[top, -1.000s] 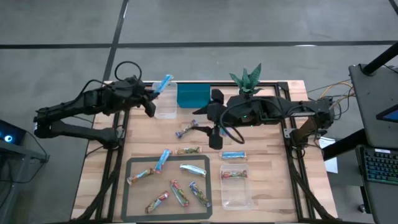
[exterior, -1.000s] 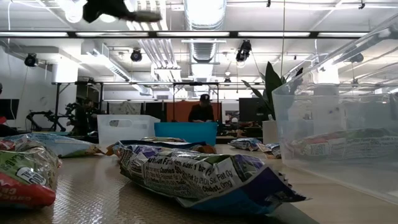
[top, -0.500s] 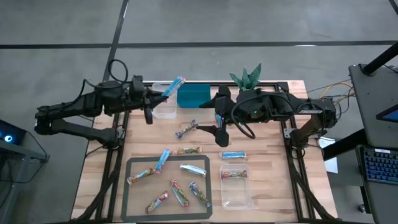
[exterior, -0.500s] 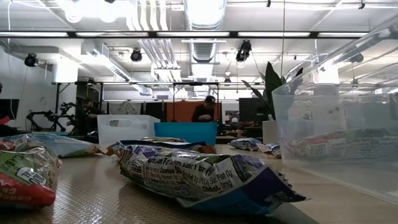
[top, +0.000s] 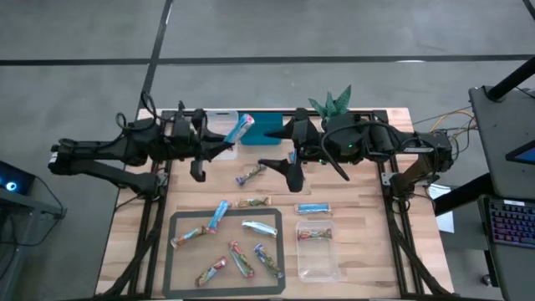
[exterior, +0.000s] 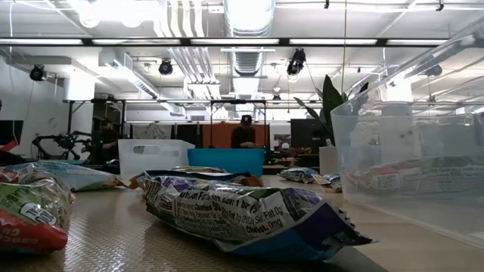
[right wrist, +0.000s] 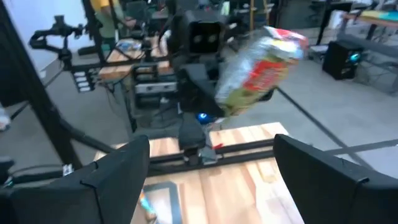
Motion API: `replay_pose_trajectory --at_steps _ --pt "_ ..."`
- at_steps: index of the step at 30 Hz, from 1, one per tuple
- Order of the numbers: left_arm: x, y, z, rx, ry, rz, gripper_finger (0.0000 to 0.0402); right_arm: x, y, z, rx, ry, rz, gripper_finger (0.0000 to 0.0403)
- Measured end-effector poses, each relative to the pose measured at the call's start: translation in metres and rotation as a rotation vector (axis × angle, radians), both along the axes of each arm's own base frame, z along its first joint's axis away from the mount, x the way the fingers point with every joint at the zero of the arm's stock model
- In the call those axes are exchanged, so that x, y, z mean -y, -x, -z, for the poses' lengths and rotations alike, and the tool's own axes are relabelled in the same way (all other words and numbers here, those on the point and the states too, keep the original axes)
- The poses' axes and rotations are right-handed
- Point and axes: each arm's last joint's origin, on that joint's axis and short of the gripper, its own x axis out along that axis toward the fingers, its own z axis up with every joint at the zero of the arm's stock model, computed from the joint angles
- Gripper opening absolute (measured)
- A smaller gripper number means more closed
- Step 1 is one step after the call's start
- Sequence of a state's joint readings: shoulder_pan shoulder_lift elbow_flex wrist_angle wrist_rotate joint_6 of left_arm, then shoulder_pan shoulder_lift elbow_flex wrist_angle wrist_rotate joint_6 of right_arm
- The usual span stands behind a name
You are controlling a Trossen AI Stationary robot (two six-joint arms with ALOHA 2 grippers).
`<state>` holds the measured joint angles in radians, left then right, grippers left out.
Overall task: Pick and place Granola Bars by type
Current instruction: Put the red granola bar into the bottom transparent bin
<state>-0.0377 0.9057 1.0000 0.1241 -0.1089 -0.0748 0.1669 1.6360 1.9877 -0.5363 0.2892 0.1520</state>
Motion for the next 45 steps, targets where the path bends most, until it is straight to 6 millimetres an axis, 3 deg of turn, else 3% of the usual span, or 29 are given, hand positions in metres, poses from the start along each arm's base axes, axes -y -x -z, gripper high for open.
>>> replay_pose_trajectory --at_steps 13,29,45 --pt "0.018 -0.037 0.006 0.058 -0.019 0.09 0.0012 0.0 -0.002 -0.003 0.051 -0.002 0.003 0.0324" --pt "0.028 -0.063 0.005 0.082 -0.021 0.129 0.0012 0.0 -0.004 0.0 0.041 0.013 -0.001 0.029" --pt "0.027 -0.06 0.004 0.069 -0.023 0.109 0.0012 -0.005 -0.003 0.002 0.013 0.02 -0.018 0.0258"
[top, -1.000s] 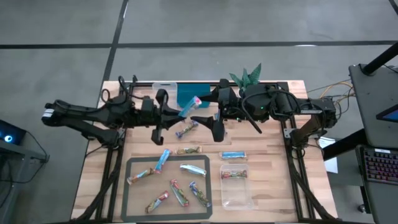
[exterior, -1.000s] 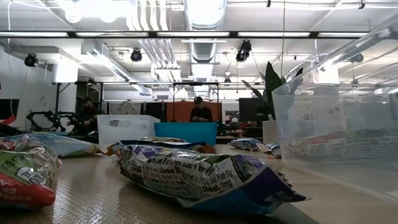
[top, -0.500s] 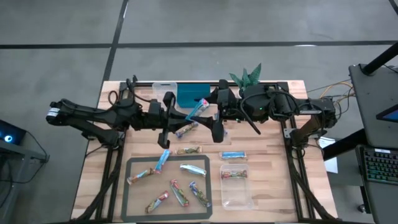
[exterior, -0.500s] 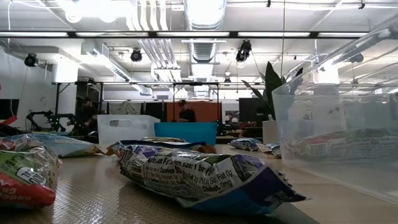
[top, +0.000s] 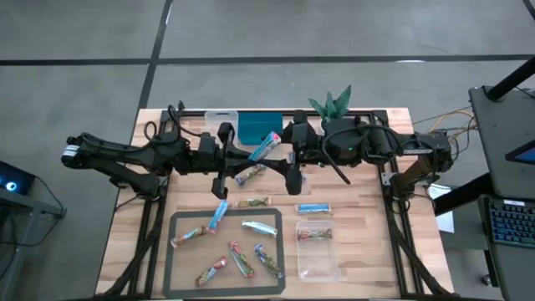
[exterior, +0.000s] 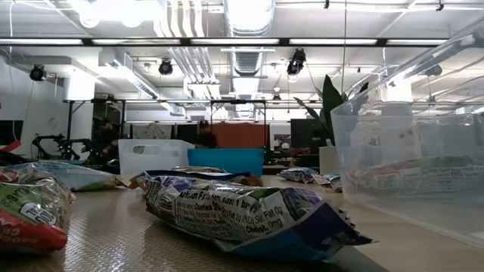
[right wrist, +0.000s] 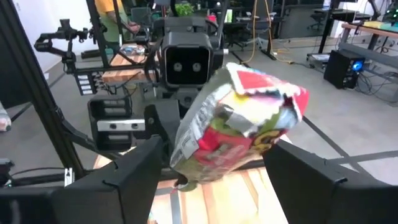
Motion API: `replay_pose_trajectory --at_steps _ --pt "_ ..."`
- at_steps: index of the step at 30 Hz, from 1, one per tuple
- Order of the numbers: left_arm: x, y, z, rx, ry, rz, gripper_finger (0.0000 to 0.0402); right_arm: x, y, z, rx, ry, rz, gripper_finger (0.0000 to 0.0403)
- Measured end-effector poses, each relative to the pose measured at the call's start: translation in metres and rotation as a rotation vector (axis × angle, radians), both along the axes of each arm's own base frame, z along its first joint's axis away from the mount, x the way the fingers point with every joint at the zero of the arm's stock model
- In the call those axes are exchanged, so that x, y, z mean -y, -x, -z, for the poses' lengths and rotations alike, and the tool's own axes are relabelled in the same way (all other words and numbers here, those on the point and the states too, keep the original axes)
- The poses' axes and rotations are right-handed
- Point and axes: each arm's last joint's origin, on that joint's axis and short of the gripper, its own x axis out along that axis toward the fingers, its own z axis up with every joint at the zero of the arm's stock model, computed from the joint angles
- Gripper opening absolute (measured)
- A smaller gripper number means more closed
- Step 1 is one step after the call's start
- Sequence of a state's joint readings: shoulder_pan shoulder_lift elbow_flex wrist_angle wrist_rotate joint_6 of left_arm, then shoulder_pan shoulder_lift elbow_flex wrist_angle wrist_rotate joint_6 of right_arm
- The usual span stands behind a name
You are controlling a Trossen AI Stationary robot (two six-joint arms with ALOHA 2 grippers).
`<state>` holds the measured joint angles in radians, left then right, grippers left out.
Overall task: Pick and place Granola Bars by type
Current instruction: Put the red granola bar into the bottom transparent bin
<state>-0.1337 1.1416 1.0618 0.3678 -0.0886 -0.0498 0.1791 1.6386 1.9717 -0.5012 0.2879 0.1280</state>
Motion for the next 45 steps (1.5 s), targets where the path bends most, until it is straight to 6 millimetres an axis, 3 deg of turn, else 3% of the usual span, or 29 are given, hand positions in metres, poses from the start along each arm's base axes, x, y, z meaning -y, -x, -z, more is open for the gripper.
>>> replay_pose_trajectory --at_steps 7,23,33,45 --pt "0.0 0.0 0.0 -0.002 0.004 0.001 0.0012 0.0 0.0 0.0 0.003 0.0 0.0 0.0208" --pt "-0.001 0.0 0.001 -0.005 0.028 -0.012 0.0015 0.0 0.0 0.0 0.003 0.009 -0.001 0.0049" --pt "-0.001 0.004 -0.002 0.001 0.042 -0.006 0.0088 0.001 0.003 0.0 -0.018 0.035 -0.004 0.0033" --pt "-0.007 0.034 -0.013 -0.015 0.057 -0.059 0.0186 -0.004 0.038 -0.007 -0.111 0.034 -0.039 0.0014"
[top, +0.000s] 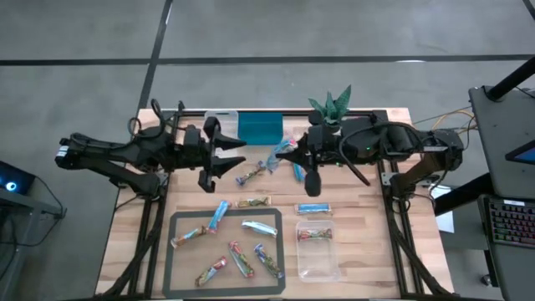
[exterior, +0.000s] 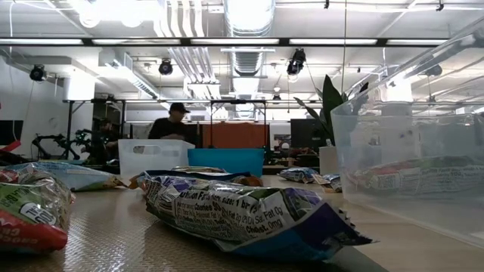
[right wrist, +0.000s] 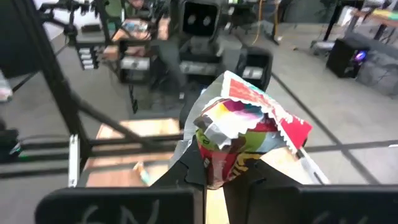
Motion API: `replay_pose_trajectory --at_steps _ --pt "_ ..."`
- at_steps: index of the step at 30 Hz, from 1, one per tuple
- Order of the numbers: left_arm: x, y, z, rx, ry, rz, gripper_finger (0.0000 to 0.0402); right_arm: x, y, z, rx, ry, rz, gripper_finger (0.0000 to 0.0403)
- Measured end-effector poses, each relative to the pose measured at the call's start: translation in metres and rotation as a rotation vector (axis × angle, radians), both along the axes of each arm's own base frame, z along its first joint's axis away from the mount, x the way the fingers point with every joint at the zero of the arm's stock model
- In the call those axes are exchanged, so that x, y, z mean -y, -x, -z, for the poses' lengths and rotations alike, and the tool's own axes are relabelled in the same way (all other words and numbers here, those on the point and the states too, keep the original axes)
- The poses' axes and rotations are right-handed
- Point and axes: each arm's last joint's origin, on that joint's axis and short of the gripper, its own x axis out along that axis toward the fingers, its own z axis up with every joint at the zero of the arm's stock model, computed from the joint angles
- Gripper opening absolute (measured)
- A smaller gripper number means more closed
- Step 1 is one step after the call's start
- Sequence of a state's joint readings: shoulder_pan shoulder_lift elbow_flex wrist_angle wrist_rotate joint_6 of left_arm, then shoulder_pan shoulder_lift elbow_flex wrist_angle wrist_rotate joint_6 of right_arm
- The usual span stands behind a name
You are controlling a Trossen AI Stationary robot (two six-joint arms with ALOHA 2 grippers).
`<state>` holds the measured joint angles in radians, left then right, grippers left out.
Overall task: Pick and place Granola Bars by type
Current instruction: Put the red granola bar into the bottom transparent bin
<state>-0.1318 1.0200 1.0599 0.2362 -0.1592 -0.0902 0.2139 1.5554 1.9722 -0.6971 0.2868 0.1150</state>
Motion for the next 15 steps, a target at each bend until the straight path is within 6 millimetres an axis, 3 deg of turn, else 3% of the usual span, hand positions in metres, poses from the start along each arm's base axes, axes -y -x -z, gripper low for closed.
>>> replay_pose_trajectory --at_steps 15 --pt "-0.005 0.017 0.003 -0.099 0.039 -0.062 0.0197 -0.018 0.032 0.02 -0.312 -0.156 -0.109 0.0012"
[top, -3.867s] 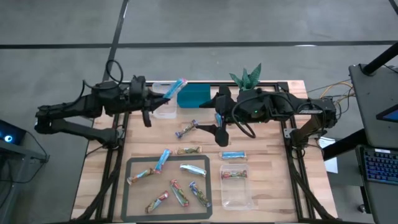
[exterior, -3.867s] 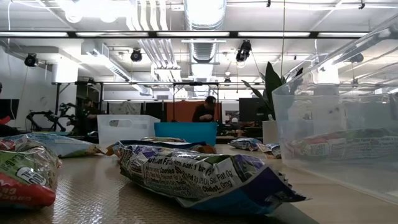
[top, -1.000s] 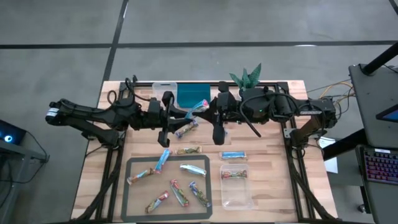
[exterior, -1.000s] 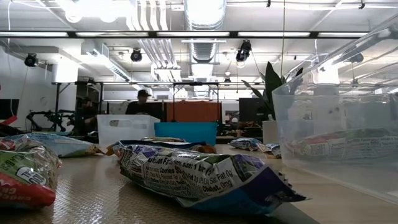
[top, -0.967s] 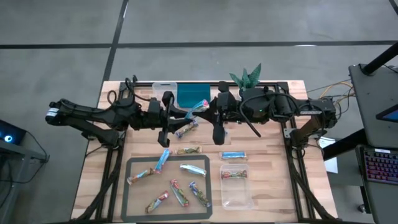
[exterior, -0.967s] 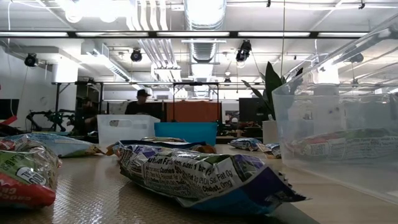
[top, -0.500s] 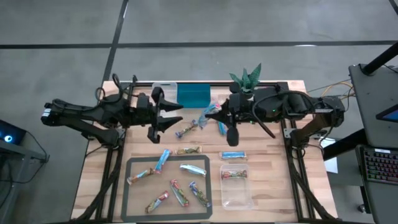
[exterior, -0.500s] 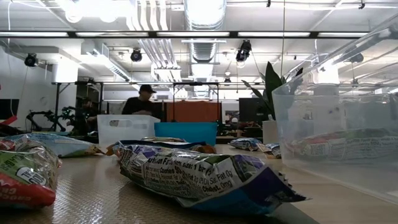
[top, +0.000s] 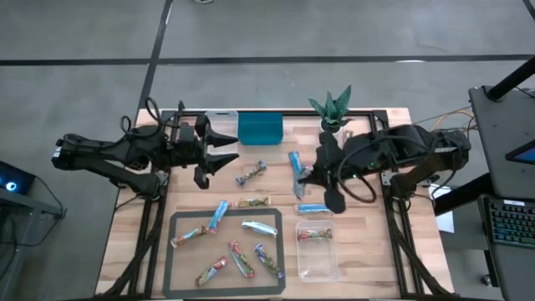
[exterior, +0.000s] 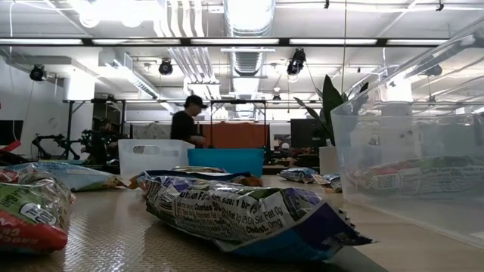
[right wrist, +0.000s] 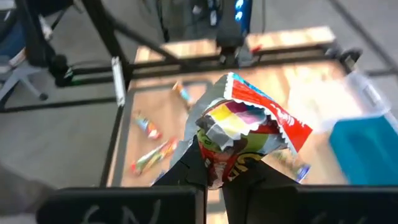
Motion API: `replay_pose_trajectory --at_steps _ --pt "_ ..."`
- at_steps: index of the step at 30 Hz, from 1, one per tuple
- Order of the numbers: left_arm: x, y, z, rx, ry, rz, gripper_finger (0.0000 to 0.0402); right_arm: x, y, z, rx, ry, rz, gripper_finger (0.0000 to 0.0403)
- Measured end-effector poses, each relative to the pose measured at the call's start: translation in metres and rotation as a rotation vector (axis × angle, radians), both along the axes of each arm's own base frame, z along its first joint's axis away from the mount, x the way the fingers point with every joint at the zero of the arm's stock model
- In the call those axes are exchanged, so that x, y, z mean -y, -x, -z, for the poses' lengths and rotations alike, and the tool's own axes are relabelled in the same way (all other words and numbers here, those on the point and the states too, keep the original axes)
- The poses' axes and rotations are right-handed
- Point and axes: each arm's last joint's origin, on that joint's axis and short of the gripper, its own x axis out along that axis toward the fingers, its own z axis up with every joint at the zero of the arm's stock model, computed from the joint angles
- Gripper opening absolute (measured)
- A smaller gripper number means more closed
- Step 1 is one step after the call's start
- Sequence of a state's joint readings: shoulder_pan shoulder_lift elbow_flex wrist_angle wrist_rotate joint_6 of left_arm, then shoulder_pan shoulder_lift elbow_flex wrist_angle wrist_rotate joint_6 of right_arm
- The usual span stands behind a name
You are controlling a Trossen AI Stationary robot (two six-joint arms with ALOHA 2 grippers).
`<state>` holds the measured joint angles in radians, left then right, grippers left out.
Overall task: Pick and place Granola Bars by type
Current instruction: Put the red granola bar into the bottom transparent bin
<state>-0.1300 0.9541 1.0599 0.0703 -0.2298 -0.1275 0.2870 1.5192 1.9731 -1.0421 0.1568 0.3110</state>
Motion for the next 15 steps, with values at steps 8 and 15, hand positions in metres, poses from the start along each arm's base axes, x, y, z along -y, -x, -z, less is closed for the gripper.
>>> replay_pose_trajectory --at_steps 8,15 --pt "-0.005 0.001 0.013 -0.141 0.015 -0.145 0.0197 -0.018 0.001 0.006 -0.163 0.033 -0.047 0.0011" --pt "-0.007 0.003 0.028 -0.289 0.042 -0.213 0.0197 -0.034 -0.014 0.02 -0.315 0.105 -0.091 0.0011"
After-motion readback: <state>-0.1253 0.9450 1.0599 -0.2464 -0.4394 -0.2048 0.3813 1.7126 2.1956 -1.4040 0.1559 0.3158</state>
